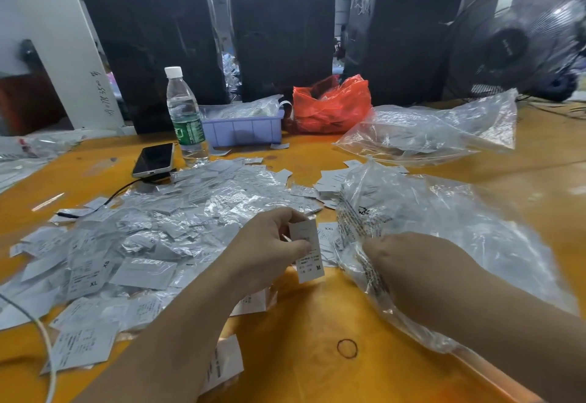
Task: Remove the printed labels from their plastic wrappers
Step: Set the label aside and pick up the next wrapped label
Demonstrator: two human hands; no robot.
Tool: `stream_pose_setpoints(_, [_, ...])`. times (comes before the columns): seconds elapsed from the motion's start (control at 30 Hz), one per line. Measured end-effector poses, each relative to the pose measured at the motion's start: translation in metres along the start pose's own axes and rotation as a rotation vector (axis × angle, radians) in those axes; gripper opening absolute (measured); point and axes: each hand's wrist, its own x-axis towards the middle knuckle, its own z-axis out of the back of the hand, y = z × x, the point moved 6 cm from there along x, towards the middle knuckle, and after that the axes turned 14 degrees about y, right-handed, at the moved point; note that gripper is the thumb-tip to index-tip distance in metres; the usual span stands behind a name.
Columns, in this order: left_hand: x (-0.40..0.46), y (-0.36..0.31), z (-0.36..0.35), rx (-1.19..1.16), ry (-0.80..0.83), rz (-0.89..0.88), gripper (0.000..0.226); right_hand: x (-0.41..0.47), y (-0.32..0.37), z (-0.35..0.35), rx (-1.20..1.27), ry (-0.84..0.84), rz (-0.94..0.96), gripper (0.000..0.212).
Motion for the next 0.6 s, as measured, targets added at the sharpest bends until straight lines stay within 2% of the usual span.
stream_pose_setpoints(0.17, [-0.0003, -0.0001, -0.0003, 0.017, 0.003, 0.009, 0.018, 0.0007, 0.0088, 0.0032, -0.051, -0.028, -0.005, 0.02])
stream_pose_setpoints(0.4, [-0.0005, -0.0022, -0.0017, 0.03, 0.02, 0.001, 0.017, -0.001, 0.0082, 0.0038, -0.045, -0.091, -0.023, 0.028])
stream_pose_setpoints(0.6, [-0.0003, -0.0014, -0.0011, 0.049, 0.018, 0.004, 0.017, -0.0033, 0.0067, 0.0033, -0.075, -0.02, -0.076, 0.031])
